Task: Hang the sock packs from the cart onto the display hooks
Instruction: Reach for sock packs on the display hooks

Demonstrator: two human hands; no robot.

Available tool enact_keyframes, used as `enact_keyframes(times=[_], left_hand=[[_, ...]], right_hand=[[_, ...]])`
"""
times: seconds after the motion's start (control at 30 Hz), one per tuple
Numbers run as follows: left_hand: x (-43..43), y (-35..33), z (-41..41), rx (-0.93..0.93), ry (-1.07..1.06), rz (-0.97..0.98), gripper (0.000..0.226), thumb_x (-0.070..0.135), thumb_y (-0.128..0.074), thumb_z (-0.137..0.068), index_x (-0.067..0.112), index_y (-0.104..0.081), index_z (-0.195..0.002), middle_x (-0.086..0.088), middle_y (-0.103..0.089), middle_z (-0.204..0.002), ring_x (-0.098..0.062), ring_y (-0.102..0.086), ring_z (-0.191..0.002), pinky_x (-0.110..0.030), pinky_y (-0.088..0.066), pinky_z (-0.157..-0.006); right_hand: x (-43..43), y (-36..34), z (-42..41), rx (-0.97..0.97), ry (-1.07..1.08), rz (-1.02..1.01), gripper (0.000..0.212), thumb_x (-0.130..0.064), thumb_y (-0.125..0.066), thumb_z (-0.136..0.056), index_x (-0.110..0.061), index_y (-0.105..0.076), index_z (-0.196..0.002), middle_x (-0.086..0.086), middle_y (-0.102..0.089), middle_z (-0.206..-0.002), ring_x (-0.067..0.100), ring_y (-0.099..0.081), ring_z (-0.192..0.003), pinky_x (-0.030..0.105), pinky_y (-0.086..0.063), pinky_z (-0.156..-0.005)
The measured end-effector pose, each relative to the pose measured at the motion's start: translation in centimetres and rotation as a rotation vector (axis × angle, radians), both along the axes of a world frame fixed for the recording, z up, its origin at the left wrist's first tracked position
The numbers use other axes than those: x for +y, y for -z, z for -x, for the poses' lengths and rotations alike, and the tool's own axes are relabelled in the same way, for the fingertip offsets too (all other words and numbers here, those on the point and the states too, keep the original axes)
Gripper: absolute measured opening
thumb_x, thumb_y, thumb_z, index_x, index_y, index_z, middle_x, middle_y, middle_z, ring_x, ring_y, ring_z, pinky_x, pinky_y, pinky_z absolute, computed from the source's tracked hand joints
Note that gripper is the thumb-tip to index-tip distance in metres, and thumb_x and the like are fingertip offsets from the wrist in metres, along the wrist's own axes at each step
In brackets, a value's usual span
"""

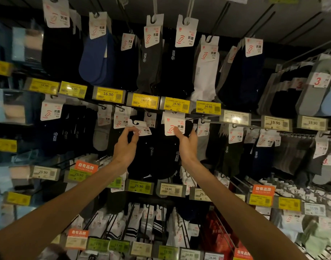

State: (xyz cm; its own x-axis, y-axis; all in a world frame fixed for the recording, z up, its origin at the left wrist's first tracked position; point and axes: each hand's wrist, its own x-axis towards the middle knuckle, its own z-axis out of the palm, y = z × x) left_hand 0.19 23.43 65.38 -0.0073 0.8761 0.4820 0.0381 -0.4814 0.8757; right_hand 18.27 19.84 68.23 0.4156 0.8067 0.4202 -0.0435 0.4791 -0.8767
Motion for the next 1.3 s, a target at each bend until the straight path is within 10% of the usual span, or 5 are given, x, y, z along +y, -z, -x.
enact_keyframes(times=[0.5,0.87,1.0,1.13,1.3], left_hand=[[-0.2,-0.8,-0.9,0.028,-0.010,-0.024,0.013,0.033,-0.043,-0.104,0.035,-0.055,-0.109,0.003,-0.059,-0.087,-0.025,-0.055,-0.078,-0.037,-0.046,-0.066],[-0.5,-1.2,-0.4,0.136,-0.150,-0.128,0.014,0.031,-0.043,-0.105,0.030,-0.049,-0.117,-0.022,-0.064,-0.090,-0.020,-0.052,-0.053,-0.030,-0.042,-0.043],[-0.4,-1.9,-0.2,0.079,-0.055,-0.094,0.031,0.026,-0.048,-0.103,0.034,-0.038,-0.131,-0.004,-0.065,-0.100,-0.024,-0.068,-0.080,-0.042,-0.060,-0.068],[-0.3,-1.5,-0.3,0.060,0.150,0.058,0.074,0.025,-0.058,-0.099,0.036,-0.004,-0.149,-0.003,-0.051,-0.137,-0.021,-0.051,-0.126,-0.041,-0.044,-0.106],[-2.1,-0.5,-1.7,0.129,0.308,0.190,0.059,0.023,-0.055,-0.100,0.025,-0.023,-0.149,0.001,-0.053,-0.136,-0.010,-0.054,-0.115,-0.031,-0.046,-0.101]], right_hand=[[1.1,-0.5,-1.1,-0.011,-0.005,0.011,0.016,-0.015,-0.068,-0.089,-0.028,-0.061,-0.096,0.002,-0.073,-0.102,0.018,-0.069,-0.098,0.041,-0.054,-0.093],[6.9,0.1,-2.5,-0.001,0.049,0.285,0.058,-0.034,-0.069,-0.088,-0.010,-0.048,-0.137,0.009,-0.060,-0.128,0.028,-0.059,-0.114,0.037,-0.049,-0.097],[8.2,0.5,-3.0,-0.127,0.090,0.396,0.058,-0.043,-0.057,-0.095,-0.011,-0.044,-0.142,0.011,-0.053,-0.137,0.032,-0.052,-0.123,0.037,-0.045,-0.100],[9.2,1.6,-2.9,-0.180,0.093,0.540,0.054,-0.046,-0.035,-0.102,-0.011,-0.041,-0.143,0.016,-0.049,-0.141,0.036,-0.050,-0.123,0.049,-0.045,-0.103],[2.8,3.4,-1.4,-0.250,0.071,0.268,0.040,-0.047,-0.035,-0.103,-0.019,-0.059,-0.118,0.009,-0.062,-0.122,0.024,-0.059,-0.115,0.041,-0.046,-0.101]])
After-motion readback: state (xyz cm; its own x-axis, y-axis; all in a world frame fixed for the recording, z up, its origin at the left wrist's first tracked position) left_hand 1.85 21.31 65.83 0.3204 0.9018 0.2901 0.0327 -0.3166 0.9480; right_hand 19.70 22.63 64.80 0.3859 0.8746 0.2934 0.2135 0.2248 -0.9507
